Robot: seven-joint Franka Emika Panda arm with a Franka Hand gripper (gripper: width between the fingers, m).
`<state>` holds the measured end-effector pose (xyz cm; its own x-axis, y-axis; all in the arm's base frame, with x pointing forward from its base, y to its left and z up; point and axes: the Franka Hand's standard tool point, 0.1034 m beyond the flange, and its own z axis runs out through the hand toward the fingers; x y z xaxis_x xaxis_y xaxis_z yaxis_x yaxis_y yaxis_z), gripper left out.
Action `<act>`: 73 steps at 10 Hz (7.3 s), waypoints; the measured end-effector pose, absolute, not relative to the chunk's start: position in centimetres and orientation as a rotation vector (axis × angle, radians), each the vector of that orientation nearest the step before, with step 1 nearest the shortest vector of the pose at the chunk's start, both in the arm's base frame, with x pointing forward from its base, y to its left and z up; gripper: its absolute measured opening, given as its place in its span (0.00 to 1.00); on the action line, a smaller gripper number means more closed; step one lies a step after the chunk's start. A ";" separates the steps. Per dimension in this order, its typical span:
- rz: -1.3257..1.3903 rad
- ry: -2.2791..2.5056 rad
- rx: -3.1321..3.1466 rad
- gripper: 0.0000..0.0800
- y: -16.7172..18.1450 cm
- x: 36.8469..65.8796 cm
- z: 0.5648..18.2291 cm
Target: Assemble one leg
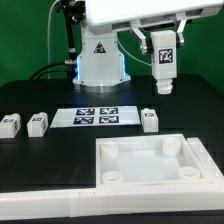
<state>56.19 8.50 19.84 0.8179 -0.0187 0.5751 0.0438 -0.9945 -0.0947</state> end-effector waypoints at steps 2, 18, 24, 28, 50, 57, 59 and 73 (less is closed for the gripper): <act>-0.922 -0.050 -2.892 0.37 9.1 58.1 19.1; -0.824 -0.023 -2.899 0.37 10.7 61.5 8.1; -0.838 -0.034 -2.897 0.37 11.2 61.1 7.4; -0.838 -0.034 -2.897 0.77 11.2 61.1 7.4; 0.131 -0.068 -2.919 0.69 11.3 62.4 7.6; 0.067 0.321 -2.911 0.37 10.7 63.0 7.3; 0.019 0.864 -2.806 0.38 10.4 63.4 7.3; 0.102 1.295 -2.684 0.81 12.7 61.9 6.5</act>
Offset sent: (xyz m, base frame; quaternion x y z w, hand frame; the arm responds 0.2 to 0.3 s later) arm 0.0454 -0.0052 -0.0218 -0.0409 0.0203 -0.0303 0.9985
